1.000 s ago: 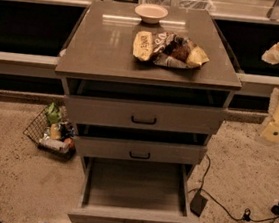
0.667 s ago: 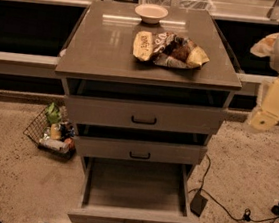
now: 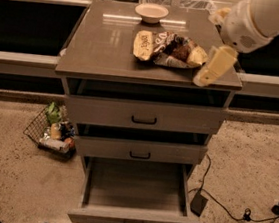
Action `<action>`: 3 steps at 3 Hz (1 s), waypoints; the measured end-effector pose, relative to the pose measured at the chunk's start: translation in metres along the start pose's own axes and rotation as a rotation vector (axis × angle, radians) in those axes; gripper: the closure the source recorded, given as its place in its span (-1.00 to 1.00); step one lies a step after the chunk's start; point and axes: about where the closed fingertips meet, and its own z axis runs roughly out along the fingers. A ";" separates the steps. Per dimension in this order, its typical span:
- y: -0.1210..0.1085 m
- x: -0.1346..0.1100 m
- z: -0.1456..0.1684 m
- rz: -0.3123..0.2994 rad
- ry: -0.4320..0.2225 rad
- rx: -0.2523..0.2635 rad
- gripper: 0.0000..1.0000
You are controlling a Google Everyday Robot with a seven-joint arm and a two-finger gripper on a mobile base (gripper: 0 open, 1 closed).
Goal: Place brown chip bag into bottom drawer
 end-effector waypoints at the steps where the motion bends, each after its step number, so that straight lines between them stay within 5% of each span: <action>1: -0.045 -0.016 0.059 0.034 -0.114 0.035 -1.00; 3: -0.047 -0.011 0.089 0.005 -0.105 0.029 -1.00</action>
Offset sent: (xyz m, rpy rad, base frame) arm 0.0533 0.0259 -0.0092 0.0960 -0.0432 0.0061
